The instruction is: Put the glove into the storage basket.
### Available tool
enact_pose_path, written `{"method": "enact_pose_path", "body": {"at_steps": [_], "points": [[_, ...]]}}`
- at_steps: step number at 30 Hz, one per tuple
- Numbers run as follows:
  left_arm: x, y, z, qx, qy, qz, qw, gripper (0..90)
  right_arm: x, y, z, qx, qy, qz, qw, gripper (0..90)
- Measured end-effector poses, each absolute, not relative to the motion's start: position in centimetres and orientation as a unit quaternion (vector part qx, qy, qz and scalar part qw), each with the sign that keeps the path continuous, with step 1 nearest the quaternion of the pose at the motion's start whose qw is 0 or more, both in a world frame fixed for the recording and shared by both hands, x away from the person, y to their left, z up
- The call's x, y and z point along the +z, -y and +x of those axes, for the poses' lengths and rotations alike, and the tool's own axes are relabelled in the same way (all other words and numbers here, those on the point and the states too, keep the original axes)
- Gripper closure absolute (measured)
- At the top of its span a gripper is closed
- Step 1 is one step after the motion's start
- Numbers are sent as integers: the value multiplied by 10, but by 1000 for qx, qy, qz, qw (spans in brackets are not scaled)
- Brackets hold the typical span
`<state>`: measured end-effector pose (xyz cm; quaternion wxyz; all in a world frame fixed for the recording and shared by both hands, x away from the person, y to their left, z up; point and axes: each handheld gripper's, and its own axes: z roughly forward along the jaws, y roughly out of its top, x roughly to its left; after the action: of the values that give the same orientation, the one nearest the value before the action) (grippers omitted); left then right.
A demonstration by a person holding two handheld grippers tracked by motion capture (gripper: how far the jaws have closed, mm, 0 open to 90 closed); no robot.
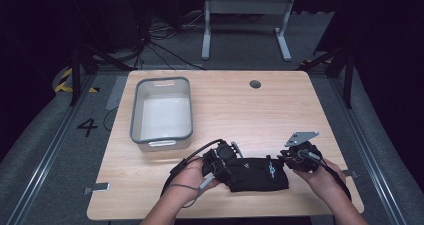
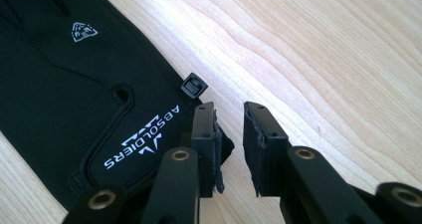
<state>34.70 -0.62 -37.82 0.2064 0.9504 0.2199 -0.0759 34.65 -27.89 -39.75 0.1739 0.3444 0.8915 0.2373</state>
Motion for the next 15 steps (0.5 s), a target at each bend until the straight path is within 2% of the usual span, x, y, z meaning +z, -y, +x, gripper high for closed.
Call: {"method": "enact_pose_path", "body": {"at_steps": [10, 15], "points": [[-362, -14, 355, -31, -264, 923, 280, 634, -393, 291, 349, 258, -878, 368, 164, 728], [-363, -13, 357, -21, -265, 919, 290, 604, -390, 297, 349, 266, -872, 378, 163, 719]]}}
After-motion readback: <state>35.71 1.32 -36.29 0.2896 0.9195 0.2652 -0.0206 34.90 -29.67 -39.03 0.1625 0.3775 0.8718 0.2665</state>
